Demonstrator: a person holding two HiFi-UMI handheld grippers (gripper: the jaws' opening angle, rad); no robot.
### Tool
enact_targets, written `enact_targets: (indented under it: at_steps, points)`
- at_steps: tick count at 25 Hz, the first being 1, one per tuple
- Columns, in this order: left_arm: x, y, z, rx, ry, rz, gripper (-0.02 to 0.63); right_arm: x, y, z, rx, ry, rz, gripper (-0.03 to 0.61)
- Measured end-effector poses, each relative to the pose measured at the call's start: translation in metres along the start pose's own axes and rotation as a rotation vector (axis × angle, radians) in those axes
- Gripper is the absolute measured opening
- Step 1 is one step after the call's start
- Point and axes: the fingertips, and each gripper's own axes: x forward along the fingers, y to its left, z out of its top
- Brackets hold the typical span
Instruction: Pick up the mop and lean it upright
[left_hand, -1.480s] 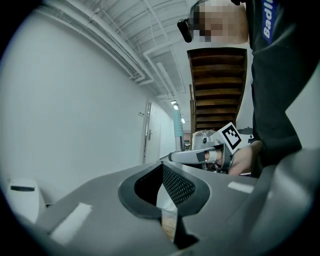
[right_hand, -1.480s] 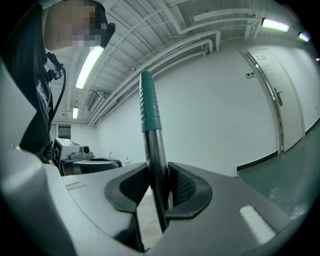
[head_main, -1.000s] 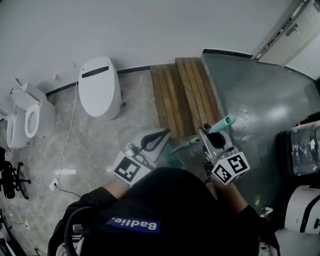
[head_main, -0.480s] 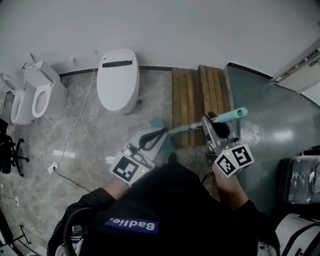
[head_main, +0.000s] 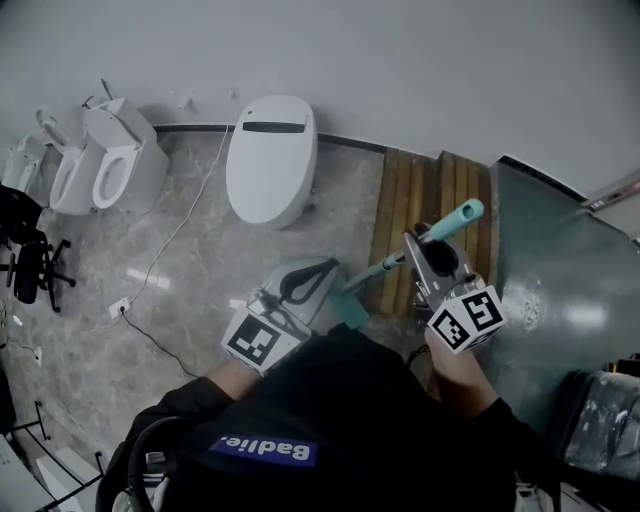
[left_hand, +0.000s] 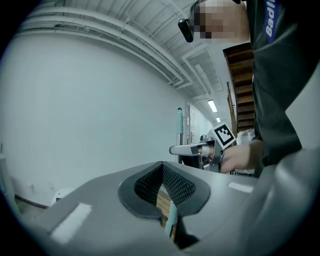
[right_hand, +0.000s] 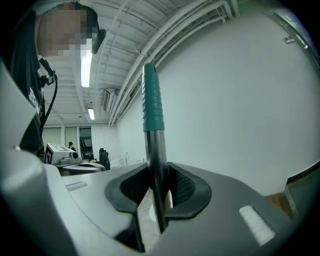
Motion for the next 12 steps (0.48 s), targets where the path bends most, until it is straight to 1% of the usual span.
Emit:
enact_targets:
  at_steps: [8,12]
  points:
    - [0.061,0.028,0.007,0.025,0.048,0.069,0.018,0.040,-0.040,-0.005,0.054,0.031,0.125,0.101]
    - [0.083,0.040,-0.001,0.021,0.061,0.108,0.018,0.060,-0.065,-0.013,0.055,0.047,0.171,0.103]
